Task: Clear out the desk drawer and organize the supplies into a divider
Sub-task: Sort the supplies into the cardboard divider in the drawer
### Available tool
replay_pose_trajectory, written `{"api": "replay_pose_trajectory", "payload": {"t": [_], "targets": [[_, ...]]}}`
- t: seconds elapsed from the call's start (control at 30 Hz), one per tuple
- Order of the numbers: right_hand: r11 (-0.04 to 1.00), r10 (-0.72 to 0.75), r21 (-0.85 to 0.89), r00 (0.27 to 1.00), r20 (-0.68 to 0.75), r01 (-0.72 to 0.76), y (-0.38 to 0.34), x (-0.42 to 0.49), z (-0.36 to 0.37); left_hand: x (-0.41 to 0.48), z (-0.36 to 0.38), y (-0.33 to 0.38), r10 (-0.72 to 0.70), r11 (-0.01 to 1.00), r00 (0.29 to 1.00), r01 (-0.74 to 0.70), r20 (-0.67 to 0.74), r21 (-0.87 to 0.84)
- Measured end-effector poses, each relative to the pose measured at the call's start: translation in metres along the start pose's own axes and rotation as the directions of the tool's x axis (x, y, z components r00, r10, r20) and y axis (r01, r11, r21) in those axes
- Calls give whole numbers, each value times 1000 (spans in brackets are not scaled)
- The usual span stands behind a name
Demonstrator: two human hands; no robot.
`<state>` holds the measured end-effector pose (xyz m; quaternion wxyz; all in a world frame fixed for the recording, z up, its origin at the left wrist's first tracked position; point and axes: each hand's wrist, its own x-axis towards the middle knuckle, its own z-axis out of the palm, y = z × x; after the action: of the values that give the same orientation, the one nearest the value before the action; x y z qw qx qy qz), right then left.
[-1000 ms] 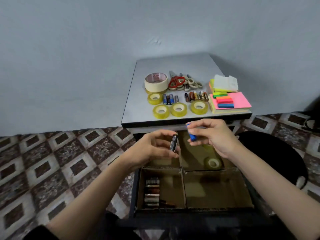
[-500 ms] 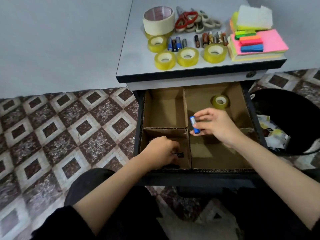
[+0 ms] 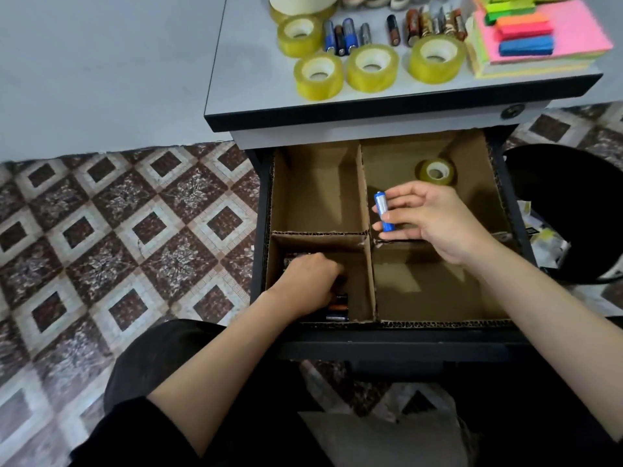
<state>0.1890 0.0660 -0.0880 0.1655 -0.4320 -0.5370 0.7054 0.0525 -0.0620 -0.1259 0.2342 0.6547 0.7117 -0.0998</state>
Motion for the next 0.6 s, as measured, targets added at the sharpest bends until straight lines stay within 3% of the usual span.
{"api": "replay_pose_trajectory", "payload": {"t": [0.27, 0.37, 0.5, 0.6], "targets": [[999, 29, 42, 1000, -6, -28, 3, -1, -3, 6, -1, -11, 28, 992, 999, -22, 46, -124], [999, 31, -25, 999, 13, -30, 1, -5, -4, 4, -8, -20, 21, 967, 978, -73, -207, -246], [977, -15, -209, 985, 173, 52, -10, -22, 3, -12, -22, -27, 19, 907, 801, -265, -598, -327], [860, 31, -492, 947, 319, 138, -13, -35, 20, -13, -27, -39, -48, 926, 690, -240, -723, -291]]}}
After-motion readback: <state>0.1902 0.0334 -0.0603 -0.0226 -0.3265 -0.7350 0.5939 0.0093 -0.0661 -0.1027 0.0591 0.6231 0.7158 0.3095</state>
